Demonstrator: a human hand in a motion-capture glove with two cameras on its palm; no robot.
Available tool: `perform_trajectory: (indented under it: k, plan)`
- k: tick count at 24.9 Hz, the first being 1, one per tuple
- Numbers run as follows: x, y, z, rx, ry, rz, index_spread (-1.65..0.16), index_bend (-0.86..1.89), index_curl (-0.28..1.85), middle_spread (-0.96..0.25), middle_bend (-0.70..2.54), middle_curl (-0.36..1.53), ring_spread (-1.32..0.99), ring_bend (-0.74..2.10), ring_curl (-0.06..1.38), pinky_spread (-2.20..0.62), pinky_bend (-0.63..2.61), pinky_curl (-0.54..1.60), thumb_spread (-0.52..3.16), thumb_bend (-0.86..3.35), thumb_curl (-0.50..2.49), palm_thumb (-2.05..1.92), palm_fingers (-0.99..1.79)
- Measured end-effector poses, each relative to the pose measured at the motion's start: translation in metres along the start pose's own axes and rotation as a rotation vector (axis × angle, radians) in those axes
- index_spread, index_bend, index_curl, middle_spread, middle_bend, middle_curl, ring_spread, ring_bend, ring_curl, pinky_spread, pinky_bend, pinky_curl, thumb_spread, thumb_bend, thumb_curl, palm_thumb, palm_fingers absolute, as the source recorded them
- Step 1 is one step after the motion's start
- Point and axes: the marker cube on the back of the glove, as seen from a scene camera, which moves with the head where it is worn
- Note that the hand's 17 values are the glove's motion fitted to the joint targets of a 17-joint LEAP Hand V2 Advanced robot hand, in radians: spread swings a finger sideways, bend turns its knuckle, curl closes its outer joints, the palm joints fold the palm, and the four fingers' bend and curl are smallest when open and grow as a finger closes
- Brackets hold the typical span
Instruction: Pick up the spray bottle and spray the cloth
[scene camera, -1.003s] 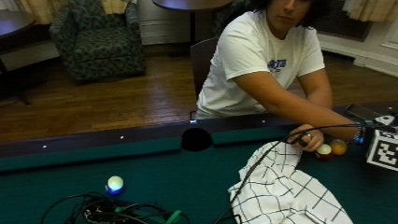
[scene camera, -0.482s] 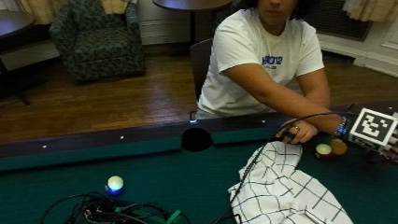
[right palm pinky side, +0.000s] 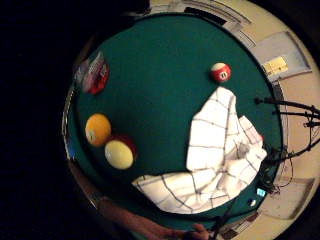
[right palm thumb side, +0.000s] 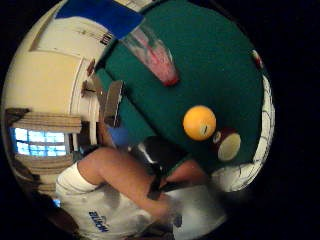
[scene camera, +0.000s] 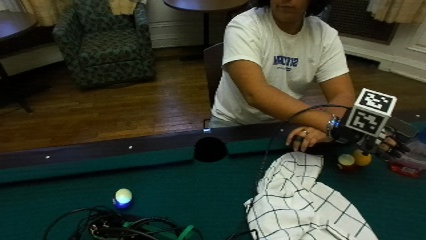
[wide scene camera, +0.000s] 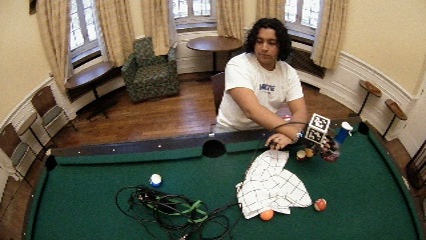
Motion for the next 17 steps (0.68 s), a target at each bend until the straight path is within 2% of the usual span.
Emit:
perform_trajectory:
  k: [6, 17]
  plan:
    - [0.010, 0.040, -0.016, -0.058, 0.065, -0.026, -0.42, 0.14, 0.32, -0.10, 0.19, 0.33, -0.11, 0.36, 0.32, 0.21, 0.28, 0.34, 0.92, -0.03, 0.41, 0.38, 0.22]
    - [0.057, 0.097, -0.091, -0.013, 0.021, 0.055, -0.43, 0.11, 0.28, -0.10, 0.23, 0.34, -0.11, 0.37, 0.32, 0.22, 0.23, 0.33, 0.92, -0.04, 0.38, 0.36, 0.19]
